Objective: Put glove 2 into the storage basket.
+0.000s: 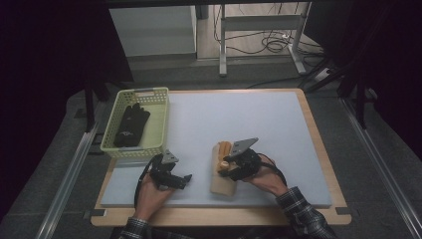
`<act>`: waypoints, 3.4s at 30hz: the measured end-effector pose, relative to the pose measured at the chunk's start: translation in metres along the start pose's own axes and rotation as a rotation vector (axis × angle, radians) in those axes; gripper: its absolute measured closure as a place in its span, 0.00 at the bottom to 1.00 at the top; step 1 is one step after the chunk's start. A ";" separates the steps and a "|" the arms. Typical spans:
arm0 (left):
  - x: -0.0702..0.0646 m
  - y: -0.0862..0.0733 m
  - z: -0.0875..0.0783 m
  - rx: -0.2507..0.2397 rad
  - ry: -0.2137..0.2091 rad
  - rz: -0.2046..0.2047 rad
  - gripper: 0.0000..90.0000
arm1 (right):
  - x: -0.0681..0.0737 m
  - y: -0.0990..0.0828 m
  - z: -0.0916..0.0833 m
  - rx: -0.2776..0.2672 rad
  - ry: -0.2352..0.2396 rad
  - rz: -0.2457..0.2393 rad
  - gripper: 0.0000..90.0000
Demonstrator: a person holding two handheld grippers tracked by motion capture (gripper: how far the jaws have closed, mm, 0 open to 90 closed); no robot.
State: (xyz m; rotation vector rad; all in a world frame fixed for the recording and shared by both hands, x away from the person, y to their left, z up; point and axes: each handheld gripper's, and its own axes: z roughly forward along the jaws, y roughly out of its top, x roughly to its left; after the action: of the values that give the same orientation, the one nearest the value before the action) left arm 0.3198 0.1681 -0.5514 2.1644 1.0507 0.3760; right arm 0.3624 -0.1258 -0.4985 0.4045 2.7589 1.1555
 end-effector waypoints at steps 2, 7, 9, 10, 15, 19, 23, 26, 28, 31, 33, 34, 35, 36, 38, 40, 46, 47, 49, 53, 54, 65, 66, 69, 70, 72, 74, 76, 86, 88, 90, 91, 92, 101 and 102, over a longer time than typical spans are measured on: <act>0.000 0.000 0.000 0.000 0.000 0.000 0.01 | -0.001 0.001 -0.005 -0.013 -0.020 0.009 0.39; 0.000 0.000 0.000 0.001 0.001 0.003 0.01 | -0.012 0.001 -0.029 -0.075 -0.091 0.072 0.39; 0.000 0.000 0.000 0.003 0.001 0.007 0.01 | -0.017 -0.004 -0.037 -0.088 -0.117 0.109 0.44; 0.000 0.000 0.000 0.003 0.001 0.005 0.01 | -0.019 -0.007 -0.039 -0.090 -0.129 0.127 0.48; 0.000 0.000 0.000 0.004 0.000 0.005 0.01 | -0.020 -0.026 -0.046 -0.083 -0.152 0.176 0.73; 0.000 0.000 0.000 0.004 0.000 0.004 0.01 | -0.015 -0.040 -0.046 -0.078 -0.121 0.202 0.89; 0.000 0.000 0.000 0.003 0.000 0.004 0.01 | -0.006 -0.050 -0.042 -0.060 -0.103 0.204 0.98; -0.001 0.000 -0.002 -0.003 0.013 0.012 0.02 | 0.003 -0.057 -0.037 -0.050 -0.096 0.194 0.98; -0.001 -0.001 -0.003 0.004 0.015 0.011 0.02 | 0.009 -0.060 -0.034 -0.044 -0.094 0.192 0.98; 0.002 -0.005 -0.009 0.020 0.029 -0.003 0.02 | 0.015 -0.063 -0.031 -0.037 -0.091 0.183 0.98; 0.005 -0.007 -0.012 0.024 0.042 -0.008 0.02 | 0.019 -0.065 -0.030 -0.036 -0.081 0.181 0.98; 0.007 -0.008 -0.013 0.025 0.047 -0.013 0.02 | 0.021 -0.066 -0.029 -0.035 -0.076 0.181 0.98; 0.009 -0.010 -0.014 0.025 0.042 -0.022 0.02 | 0.023 -0.067 -0.028 -0.034 -0.070 0.182 0.98; 0.010 -0.011 -0.014 0.023 0.032 -0.029 0.01 | 0.025 -0.068 -0.027 -0.034 -0.065 0.179 0.98; 0.012 -0.014 -0.014 0.009 0.021 -0.034 0.01 | 0.028 -0.068 -0.024 -0.027 -0.058 0.180 0.98; 0.012 -0.013 -0.013 0.015 0.020 -0.030 0.00 | 0.030 -0.067 -0.021 -0.030 -0.057 0.172 0.98; 0.014 -0.015 -0.015 0.010 0.001 -0.009 0.01 | 0.034 -0.060 -0.013 -0.028 -0.049 0.164 0.98; 0.015 -0.016 -0.015 0.010 0.002 -0.006 0.01 | 0.034 -0.059 -0.012 -0.029 -0.049 0.161 0.98; 0.017 -0.017 -0.016 0.011 0.003 -0.009 0.00 | 0.036 -0.056 -0.007 -0.034 -0.047 0.155 0.98; 0.018 -0.018 -0.017 0.012 0.004 -0.006 0.00 | 0.037 -0.049 0.002 -0.040 -0.051 0.152 0.98; 0.018 -0.018 -0.017 0.010 0.002 0.002 0.01 | 0.037 -0.046 0.005 -0.041 -0.055 0.154 0.98; 0.027 -0.024 -0.023 0.006 -0.007 0.012 0.03 | 0.037 -0.022 0.032 -0.041 -0.105 0.127 0.98; 0.027 -0.024 -0.023 0.006 -0.007 0.012 0.03 | 0.037 -0.020 0.034 -0.042 -0.110 0.122 0.98; 0.026 -0.024 -0.022 0.006 -0.006 0.011 0.02 | 0.038 -0.018 0.037 -0.039 -0.116 0.115 0.97; 0.026 -0.024 -0.022 0.006 -0.006 0.011 0.02 | 0.038 -0.018 0.036 -0.036 -0.113 0.116 0.96; 0.026 -0.024 -0.022 0.005 -0.005 0.011 0.02 | 0.038 -0.018 0.034 -0.033 -0.108 0.114 0.92; 0.026 -0.024 -0.022 0.005 -0.006 0.010 0.02 | 0.038 -0.019 0.029 -0.037 -0.109 0.107 0.89; 0.027 -0.024 -0.022 0.004 -0.007 0.010 0.02 | 0.037 -0.020 0.022 -0.045 -0.125 0.106 0.86; 0.027 -0.024 -0.022 0.002 -0.009 0.009 0.02 | 0.014 -0.042 -0.018 -0.064 -0.243 0.173 0.67; 0.027 -0.024 -0.022 0.002 -0.010 0.009 0.02 | 0.008 -0.048 -0.027 -0.058 -0.271 0.196 0.60; 0.027 -0.024 -0.022 0.002 -0.010 0.008 0.02 | 0.003 -0.054 -0.034 -0.058 -0.299 0.215 0.54; 0.027 -0.024 -0.022 0.002 -0.010 0.008 0.02 | 0.000 -0.057 -0.037 -0.055 -0.316 0.229 0.50; 0.027 -0.024 -0.022 0.003 -0.011 0.008 0.02 | -0.004 -0.062 -0.041 -0.048 -0.332 0.244 0.45; 0.027 -0.024 -0.022 0.006 -0.023 0.004 0.00 | -0.027 -0.092 -0.061 -0.002 -0.425 0.319 0.25; 0.028 -0.024 -0.022 0.004 -0.024 0.003 0.01 | -0.029 -0.095 -0.062 0.005 -0.440 0.322 0.24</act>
State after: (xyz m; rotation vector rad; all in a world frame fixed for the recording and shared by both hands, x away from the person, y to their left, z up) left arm 0.3118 0.2104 -0.5535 2.1687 1.0361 0.3485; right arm 0.3579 -0.2404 -0.5231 1.0004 2.3666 0.9709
